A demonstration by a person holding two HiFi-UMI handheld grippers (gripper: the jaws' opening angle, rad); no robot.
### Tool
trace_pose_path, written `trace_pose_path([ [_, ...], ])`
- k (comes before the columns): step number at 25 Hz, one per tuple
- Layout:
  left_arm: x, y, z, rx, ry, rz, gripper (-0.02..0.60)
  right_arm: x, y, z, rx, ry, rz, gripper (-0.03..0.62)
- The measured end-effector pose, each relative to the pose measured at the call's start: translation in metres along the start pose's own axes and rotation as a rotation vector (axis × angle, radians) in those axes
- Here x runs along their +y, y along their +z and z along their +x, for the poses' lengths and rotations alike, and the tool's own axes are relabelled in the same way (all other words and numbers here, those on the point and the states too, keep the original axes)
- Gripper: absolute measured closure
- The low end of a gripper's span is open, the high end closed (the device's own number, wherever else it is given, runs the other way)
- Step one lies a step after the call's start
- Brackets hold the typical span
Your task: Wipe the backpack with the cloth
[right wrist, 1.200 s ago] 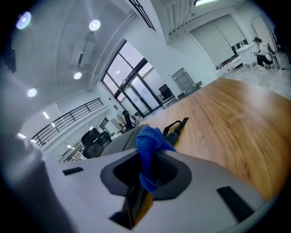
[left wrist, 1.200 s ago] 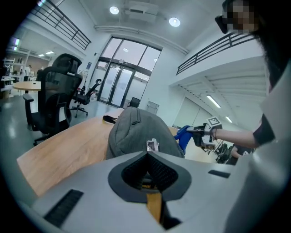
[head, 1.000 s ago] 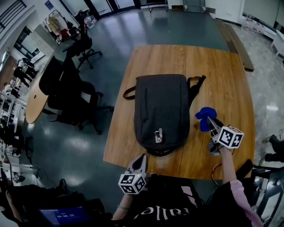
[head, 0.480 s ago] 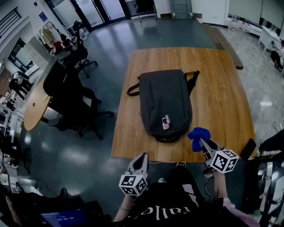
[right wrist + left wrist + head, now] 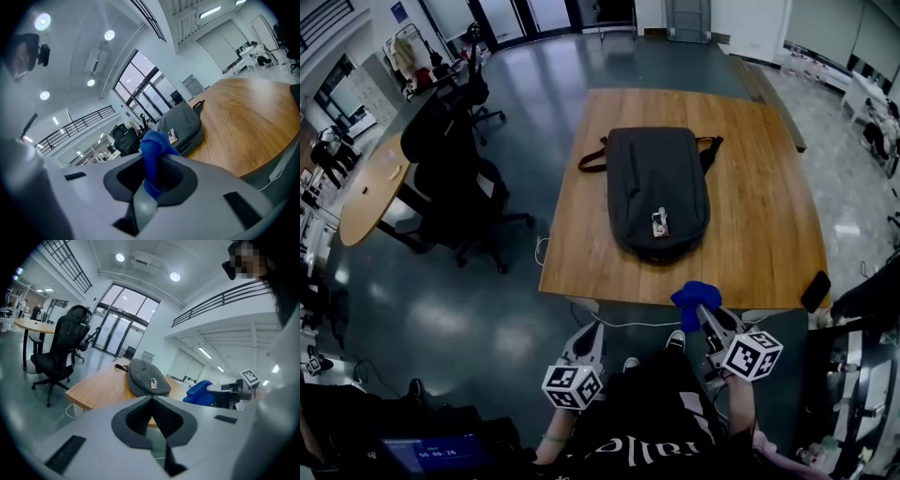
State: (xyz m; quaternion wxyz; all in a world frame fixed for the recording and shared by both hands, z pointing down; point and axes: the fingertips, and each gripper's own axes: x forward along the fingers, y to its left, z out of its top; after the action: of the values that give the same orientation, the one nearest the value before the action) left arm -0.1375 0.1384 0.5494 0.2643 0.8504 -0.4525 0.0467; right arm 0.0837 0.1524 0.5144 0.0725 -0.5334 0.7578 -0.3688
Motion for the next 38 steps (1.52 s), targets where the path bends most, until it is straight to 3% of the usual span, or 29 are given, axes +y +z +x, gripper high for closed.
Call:
trace_pose_path([
  [8, -0.053, -0.002, -0.010, -0.047, -0.058, 0.019, 0.583, 0.024, -0.012, -0.028, 0.027, 0.061, -0.076, 0.539],
  [13, -0.087, -0.007, -0.017, -0.075, -0.046, 0.024, 0.583, 0.035, -0.016, -0.050, 0.053, 0.117, -0.097, 0.539],
  [22, -0.183, -0.062, -0.041, -0.068, -0.047, 0.029, 0.583, 0.010, -0.048, -0.123, 0.167, 0.138, -0.202, 0.539],
  [38, -0.219, -0.079, -0.066, -0.093, -0.013, 0.080, 0.583, 0.017, -0.074, -0.159, 0.211, 0.234, -0.239, 0.539],
])
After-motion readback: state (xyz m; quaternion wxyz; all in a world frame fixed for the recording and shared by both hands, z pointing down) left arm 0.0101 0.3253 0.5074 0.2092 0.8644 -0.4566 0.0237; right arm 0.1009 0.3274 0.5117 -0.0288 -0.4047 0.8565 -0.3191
